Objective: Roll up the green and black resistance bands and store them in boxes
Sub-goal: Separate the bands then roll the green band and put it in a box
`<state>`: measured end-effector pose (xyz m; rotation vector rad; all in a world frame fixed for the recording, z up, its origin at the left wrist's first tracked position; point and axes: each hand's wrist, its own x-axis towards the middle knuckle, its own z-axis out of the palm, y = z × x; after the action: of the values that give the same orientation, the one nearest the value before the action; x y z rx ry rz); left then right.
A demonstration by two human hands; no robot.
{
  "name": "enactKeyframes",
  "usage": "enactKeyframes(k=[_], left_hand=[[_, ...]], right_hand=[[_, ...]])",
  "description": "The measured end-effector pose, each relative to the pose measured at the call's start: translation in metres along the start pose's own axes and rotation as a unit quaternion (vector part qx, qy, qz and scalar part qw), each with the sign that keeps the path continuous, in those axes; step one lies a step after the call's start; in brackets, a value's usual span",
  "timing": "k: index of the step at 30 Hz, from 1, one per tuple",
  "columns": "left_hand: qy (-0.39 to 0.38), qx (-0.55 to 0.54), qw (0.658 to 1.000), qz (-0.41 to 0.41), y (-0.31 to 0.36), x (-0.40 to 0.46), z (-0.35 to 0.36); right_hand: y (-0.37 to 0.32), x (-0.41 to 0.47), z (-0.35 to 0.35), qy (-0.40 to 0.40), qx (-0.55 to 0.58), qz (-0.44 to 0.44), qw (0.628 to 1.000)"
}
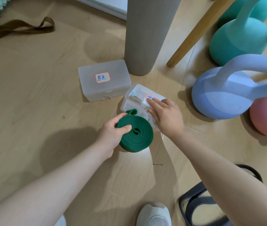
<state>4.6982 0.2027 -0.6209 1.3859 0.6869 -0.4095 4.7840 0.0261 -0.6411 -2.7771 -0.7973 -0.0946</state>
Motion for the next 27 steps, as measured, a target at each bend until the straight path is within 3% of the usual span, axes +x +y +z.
enactKeyframes(k=[4,7,9,15,22,25,27], left_hand=[[0.0,-0.002,1.0,0.006,0.001,-0.003,-0.004],[-0.002,-0.041,0.999,0.016,0.006,-0.005,-0.007],[-0.006,-0.059,0.998,0.028,0.014,-0.003,-0.005],[-0.006,-0.056,0.998,0.04,0.024,0.005,0.0],[-0.041,-0.02,0.996,0.071,0.024,0.005,-0.001],[-0.041,-0.007,0.997,0.072,0.019,0.002,-0.005],[-0.042,0.007,0.997,0.062,0.017,0.0,-0.009]], right_hand=[[-0.002,0.0,-0.001,-0.01,-0.012,0.014,1.0],[-0.001,0.011,-0.014,-0.08,-0.049,0.019,0.995],[0.0,0.018,-0.023,-0.148,-0.095,-0.003,0.984],[-0.002,0.027,-0.022,-0.226,-0.233,-0.091,0.941],[0.009,0.012,-0.033,-0.204,-0.046,-0.018,0.978],[0.011,0.009,-0.035,-0.175,-0.036,0.027,0.983],[0.017,0.006,-0.035,-0.111,-0.051,0.044,0.992]])
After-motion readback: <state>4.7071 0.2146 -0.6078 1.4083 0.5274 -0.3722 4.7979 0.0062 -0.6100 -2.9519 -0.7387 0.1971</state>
